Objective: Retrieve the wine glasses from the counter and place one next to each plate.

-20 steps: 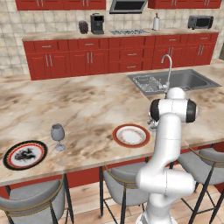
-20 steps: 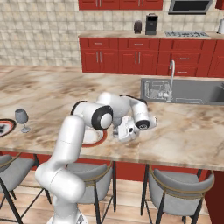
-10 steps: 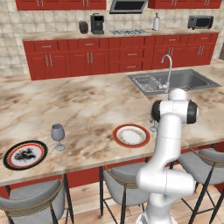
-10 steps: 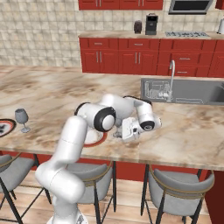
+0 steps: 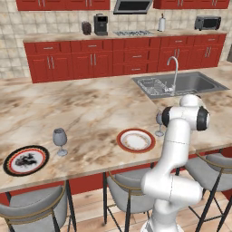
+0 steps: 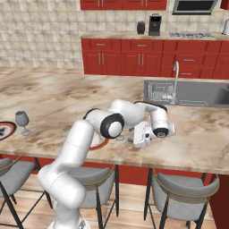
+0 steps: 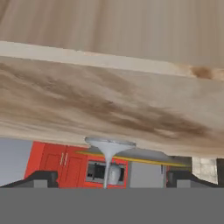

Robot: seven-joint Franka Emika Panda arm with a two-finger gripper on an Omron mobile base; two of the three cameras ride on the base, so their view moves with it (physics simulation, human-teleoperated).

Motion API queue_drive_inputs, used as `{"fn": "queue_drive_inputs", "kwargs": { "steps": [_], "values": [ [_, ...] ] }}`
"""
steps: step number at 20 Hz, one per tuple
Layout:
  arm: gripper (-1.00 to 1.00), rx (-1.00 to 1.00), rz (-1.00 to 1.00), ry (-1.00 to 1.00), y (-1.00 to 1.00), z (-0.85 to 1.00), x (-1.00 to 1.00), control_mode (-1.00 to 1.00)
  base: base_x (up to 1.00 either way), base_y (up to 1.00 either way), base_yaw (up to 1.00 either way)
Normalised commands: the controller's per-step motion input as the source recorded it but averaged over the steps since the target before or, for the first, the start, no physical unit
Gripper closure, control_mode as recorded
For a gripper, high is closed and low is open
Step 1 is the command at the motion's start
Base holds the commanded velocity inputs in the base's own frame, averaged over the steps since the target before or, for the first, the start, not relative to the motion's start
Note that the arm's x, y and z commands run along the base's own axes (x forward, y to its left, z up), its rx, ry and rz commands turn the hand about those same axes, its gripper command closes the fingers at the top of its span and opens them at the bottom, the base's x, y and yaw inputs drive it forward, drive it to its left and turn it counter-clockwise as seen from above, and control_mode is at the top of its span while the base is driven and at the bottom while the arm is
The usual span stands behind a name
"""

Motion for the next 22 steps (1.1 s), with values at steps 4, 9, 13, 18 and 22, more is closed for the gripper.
{"fn": "queue_drive_inputs", "kwargs": {
  "steps": [4,9,13,18,22],
  "values": [
    [-1.0,0.0,-0.1,-0.24,0.37,0.82,-0.44,-1.0,0.0,0.0,0.0],
    [-1.0,0.02,-0.08,-0.17,0.19,1.0,-0.57,-1.0,0.0,0.0,0.0],
    [-1.0,0.01,-0.06,-0.12,0.27,1.0,-0.69,-1.0,0.0,0.0,0.0],
    [-1.0,0.0,-0.01,-0.21,0.45,1.0,-0.71,-1.0,0.0,0.0,0.0],
    [-1.0,0.0,0.0,-0.26,0.45,1.0,-0.73,-1.0,0.0,0.0,0.0]
  ]
}}
